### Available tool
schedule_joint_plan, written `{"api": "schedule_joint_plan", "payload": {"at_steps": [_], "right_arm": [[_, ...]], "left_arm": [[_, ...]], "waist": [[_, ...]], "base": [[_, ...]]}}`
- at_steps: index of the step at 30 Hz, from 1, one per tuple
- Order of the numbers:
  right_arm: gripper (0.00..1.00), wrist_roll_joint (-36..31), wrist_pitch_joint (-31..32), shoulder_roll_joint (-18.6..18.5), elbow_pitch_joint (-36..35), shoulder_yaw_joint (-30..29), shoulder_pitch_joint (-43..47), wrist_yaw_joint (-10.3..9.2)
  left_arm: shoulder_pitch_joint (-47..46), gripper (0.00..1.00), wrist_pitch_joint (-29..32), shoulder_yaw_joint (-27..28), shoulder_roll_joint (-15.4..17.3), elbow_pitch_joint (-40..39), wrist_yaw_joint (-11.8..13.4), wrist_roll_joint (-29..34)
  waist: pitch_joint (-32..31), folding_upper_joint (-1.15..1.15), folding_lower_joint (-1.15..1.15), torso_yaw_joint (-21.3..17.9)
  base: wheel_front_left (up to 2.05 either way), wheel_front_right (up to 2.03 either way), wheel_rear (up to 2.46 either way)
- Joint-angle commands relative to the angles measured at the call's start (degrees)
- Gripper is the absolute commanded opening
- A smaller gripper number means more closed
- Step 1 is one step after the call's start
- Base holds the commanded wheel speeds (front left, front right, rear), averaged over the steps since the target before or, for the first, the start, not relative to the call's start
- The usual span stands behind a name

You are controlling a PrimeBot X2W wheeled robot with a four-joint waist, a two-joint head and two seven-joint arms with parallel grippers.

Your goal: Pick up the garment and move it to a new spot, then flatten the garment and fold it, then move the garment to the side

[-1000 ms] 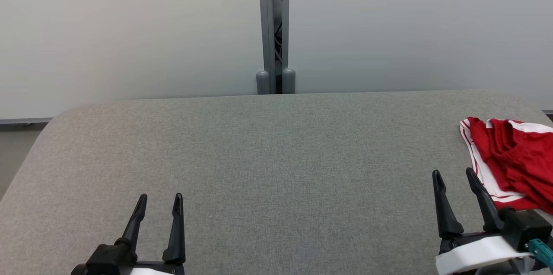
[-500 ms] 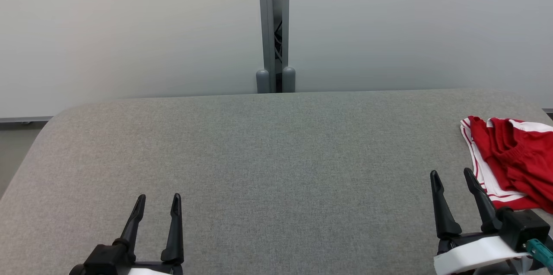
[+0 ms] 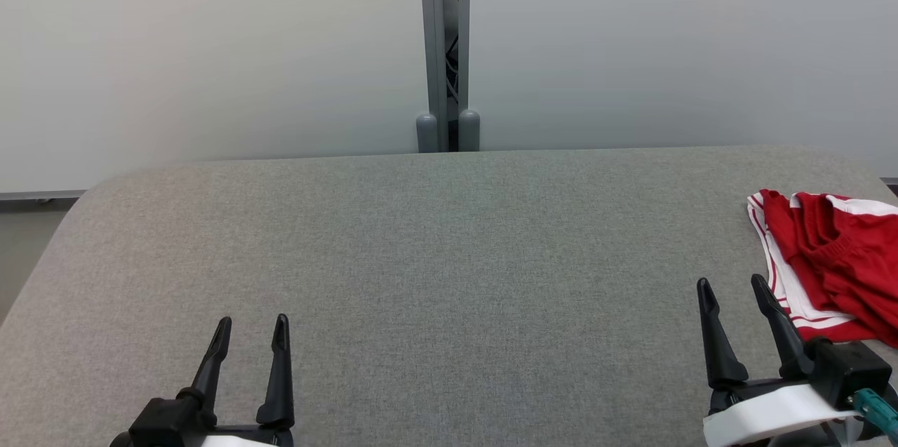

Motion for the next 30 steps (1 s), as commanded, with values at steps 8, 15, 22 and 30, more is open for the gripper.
{"api": "schedule_joint_plan", "payload": {"at_steps": [8, 15, 22, 30], "right_arm": [[0.00, 0.24, 0.24, 0.40, 1.49, 0.07, 0.94, 0.00], [0.00, 4.68, 2.25, 0.78, 3.51, -0.91, 1.52, 0.00], [0.00, 10.94, 4.56, 0.69, 3.80, -2.24, 0.47, 0.00], [0.00, 18.64, 7.36, 0.59, 4.17, -3.84, -0.80, 0.00]], "left_arm": [[0.61, 0.00, 0.11, -0.16, -0.27, 1.66, -0.20, -0.54], [0.76, 0.00, 1.15, -0.02, -0.47, 3.79, -0.65, -5.08], [-0.69, 0.00, 2.18, 0.26, -0.41, 4.33, -1.27, -11.35], [-2.43, 0.00, 3.48, 0.64, -0.34, 4.99, -2.06, -19.02]], "waist": [[-0.01, 0.00, 0.00, -0.03], [0.18, 0.00, 0.00, -0.08], [0.44, 0.00, 0.00, -0.14], [0.80, 0.00, 0.00, -0.22]], "base": [[0.00, 0.00, 0.00], [0.00, 0.00, 0.00], [0.00, 0.00, 0.00], [0.00, 0.00, 0.00]]}}
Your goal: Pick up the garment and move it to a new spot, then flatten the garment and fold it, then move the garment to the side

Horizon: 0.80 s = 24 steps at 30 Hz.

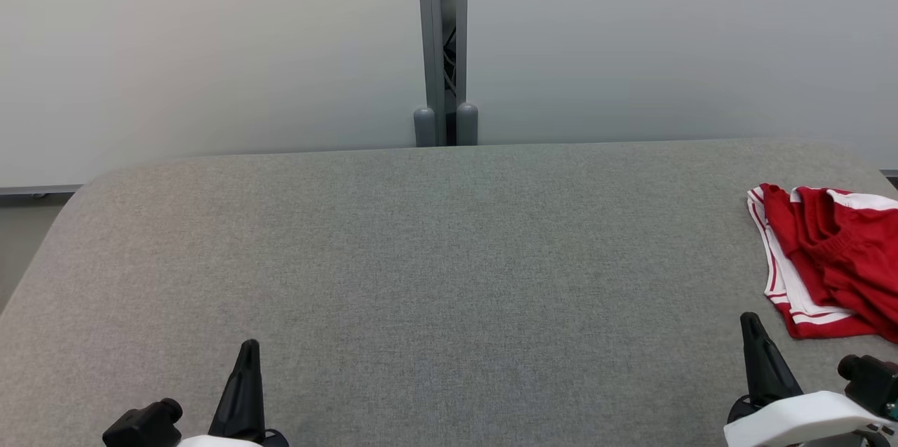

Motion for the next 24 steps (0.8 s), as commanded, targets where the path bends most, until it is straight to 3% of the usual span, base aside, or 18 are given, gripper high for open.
{"api": "schedule_joint_plan", "payload": {"at_steps": [1, 24], "right_arm": [[0.00, 2.29, 0.77, -0.49, -0.71, -0.71, -1.94, 0.00], [0.00, 21.35, 7.84, -0.76, 0.40, -4.78, -5.20, 0.00]], "left_arm": [[-2.19, 0.00, 0.24, 0.40, 0.26, -0.54, -0.68, -2.18], [-6.55, 0.00, 3.50, 1.36, 0.44, 1.15, -2.60, -21.21]], "waist": [[0.06, 0.00, 0.00, -0.01], [1.12, 0.00, 0.00, -0.27]], "base": [[0.00, 0.00, 0.00], [0.00, 0.00, 0.00]]}}
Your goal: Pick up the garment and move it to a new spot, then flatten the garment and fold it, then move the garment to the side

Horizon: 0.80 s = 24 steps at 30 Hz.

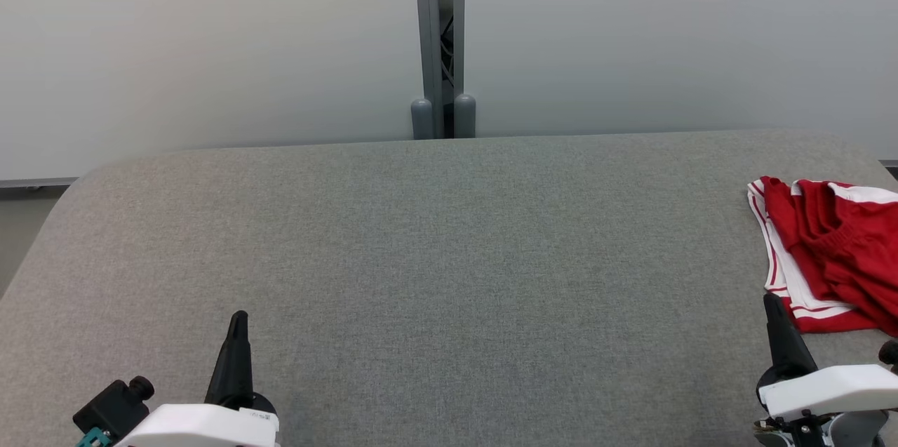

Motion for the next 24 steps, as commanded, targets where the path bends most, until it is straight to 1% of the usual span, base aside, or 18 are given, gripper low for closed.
{"api": "schedule_joint_plan", "payload": {"at_steps": [1, 24], "right_arm": [[0.00, 2.03, 0.71, -0.56, -0.46, -0.56, -1.67, 0.01], [0.00, 15.70, 5.89, -0.75, 0.37, -3.55, -3.99, 0.01]], "left_arm": [[-2.05, 0.00, 0.21, 0.32, 0.31, -0.39, -0.53, -1.93], [-5.15, 0.00, 2.58, 1.03, 0.44, 0.88, -1.90, -15.58]], "waist": [[0.07, 0.00, 0.00, -0.01], [1.04, 0.00, 0.00, -0.25]], "base": [[0.00, 0.00, 0.00], [0.00, 0.00, 0.00]]}}
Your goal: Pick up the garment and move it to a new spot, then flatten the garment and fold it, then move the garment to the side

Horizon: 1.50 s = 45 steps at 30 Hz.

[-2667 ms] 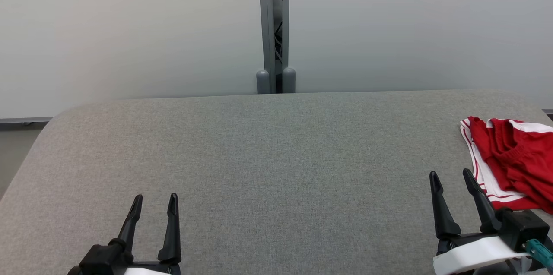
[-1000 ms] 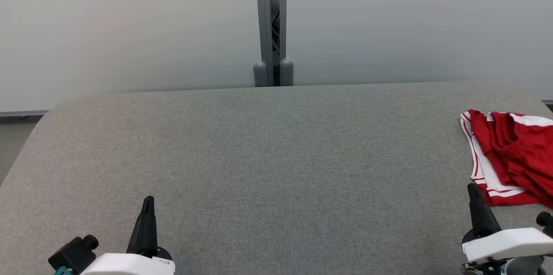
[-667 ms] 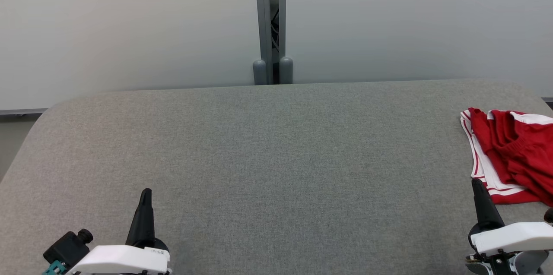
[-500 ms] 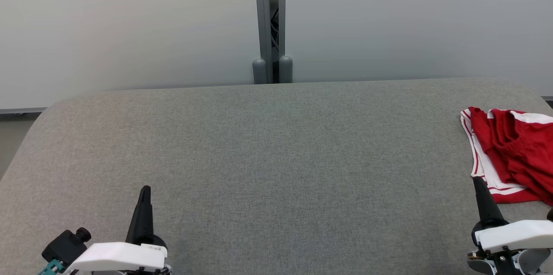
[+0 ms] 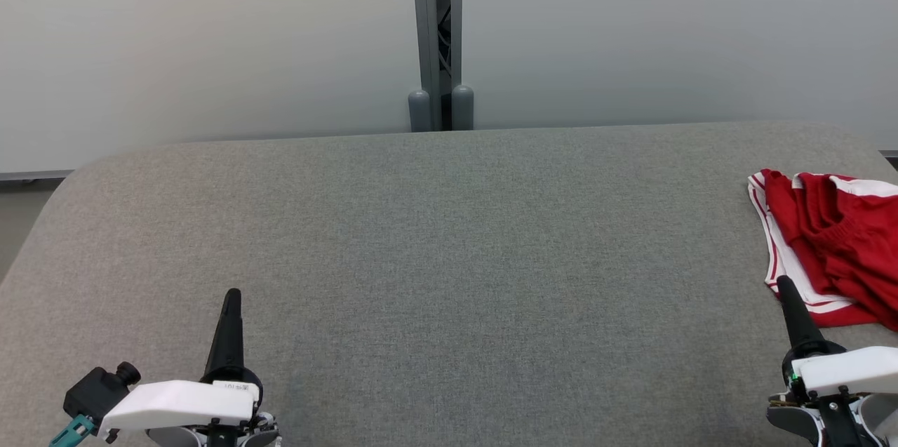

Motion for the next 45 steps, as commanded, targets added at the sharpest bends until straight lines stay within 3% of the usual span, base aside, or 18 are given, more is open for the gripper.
{"api": "schedule_joint_plan", "payload": {"at_steps": [1, 45], "right_arm": [[0.00, 1.27, 0.59, -0.54, -0.36, -0.46, -1.30, 0.01], [0.00, 21.27, 8.13, -0.81, 0.98, -4.77, -4.60, 0.00]], "left_arm": [[-1.90, 0.00, 0.25, 0.37, 0.34, -0.30, -0.40, -1.08], [-6.37, 0.00, 3.70, 1.36, 0.55, 1.59, -2.44, -21.13]], "waist": [[0.04, 0.00, 0.00, -0.01], [1.94, 0.00, 0.00, -0.46]], "base": [[0.00, 0.00, 0.00], [0.00, 0.00, 0.00]]}}
